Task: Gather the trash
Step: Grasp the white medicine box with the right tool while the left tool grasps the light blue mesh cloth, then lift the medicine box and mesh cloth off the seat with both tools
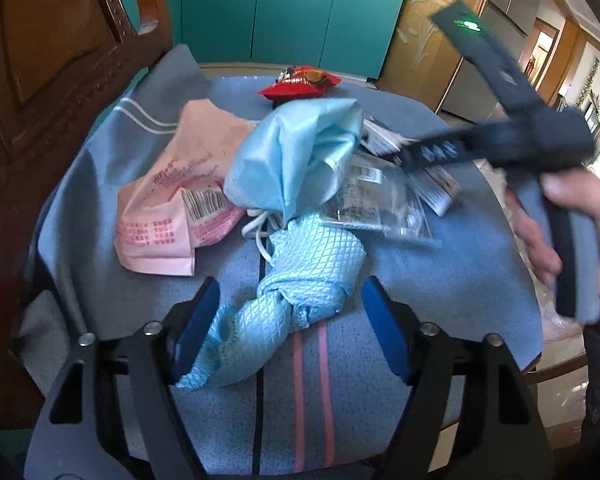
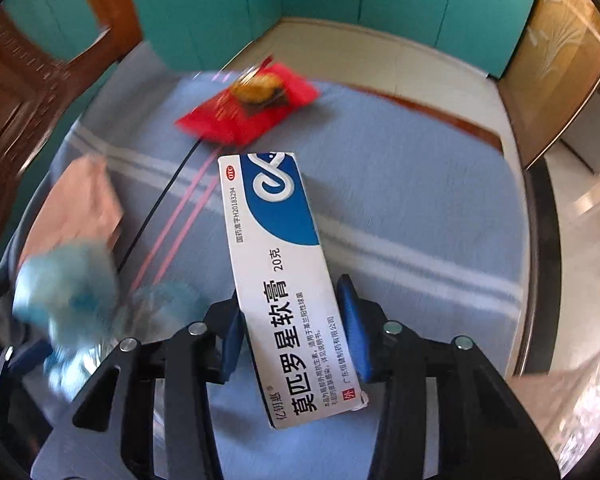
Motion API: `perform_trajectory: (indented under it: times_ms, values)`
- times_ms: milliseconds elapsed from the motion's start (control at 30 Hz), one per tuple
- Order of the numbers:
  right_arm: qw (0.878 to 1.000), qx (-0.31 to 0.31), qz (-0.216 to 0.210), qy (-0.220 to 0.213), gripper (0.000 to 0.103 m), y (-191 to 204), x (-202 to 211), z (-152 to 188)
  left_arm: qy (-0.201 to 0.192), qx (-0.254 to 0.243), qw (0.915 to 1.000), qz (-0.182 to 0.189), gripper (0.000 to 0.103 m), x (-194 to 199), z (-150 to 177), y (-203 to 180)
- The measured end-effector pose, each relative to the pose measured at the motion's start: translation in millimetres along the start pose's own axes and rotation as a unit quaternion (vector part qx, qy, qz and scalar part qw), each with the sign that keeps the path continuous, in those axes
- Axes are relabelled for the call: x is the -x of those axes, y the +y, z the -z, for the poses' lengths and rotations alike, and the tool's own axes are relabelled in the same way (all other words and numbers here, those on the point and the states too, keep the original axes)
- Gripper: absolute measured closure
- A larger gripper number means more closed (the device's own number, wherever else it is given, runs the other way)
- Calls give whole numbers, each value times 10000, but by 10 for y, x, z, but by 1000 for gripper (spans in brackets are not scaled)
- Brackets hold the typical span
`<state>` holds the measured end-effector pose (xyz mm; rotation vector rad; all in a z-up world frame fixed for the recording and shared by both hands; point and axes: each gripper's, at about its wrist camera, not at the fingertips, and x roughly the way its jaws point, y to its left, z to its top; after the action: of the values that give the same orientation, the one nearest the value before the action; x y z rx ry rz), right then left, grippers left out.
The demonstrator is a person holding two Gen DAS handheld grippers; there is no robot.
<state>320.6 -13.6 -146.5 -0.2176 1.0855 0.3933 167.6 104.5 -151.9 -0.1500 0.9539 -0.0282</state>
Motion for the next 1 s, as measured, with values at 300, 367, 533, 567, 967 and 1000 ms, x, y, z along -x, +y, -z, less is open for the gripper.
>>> perform_trajectory:
  times_ms: [300, 367, 533, 567, 967, 1000]
  values:
    - [9977, -461, -291, -409, 59, -36, 446, 506, 27, 90, 9999, 41, 41, -28, 31, 41]
    - [9955, -695, -245, -600, 59, -131, 574, 580, 49, 223, 9994, 245, 53, -50, 30, 81]
    - [9897, -1121, -423, -784, 59, -299, 762, 785, -16, 244, 9990, 371, 69, 34, 78, 64]
    - [9889, -1161, -454, -805, 59, -299, 784, 814, -12, 260, 9988, 413, 70, 55, 97, 68]
    - [9941, -730, -151, -784, 59, 4, 822, 1139, 148, 42, 9998, -96, 66, 324, 252, 29]
    - [9948, -702, -133, -725, 59, 26, 778, 1158, 174, 26, 9998, -128, 66, 318, 257, 27]
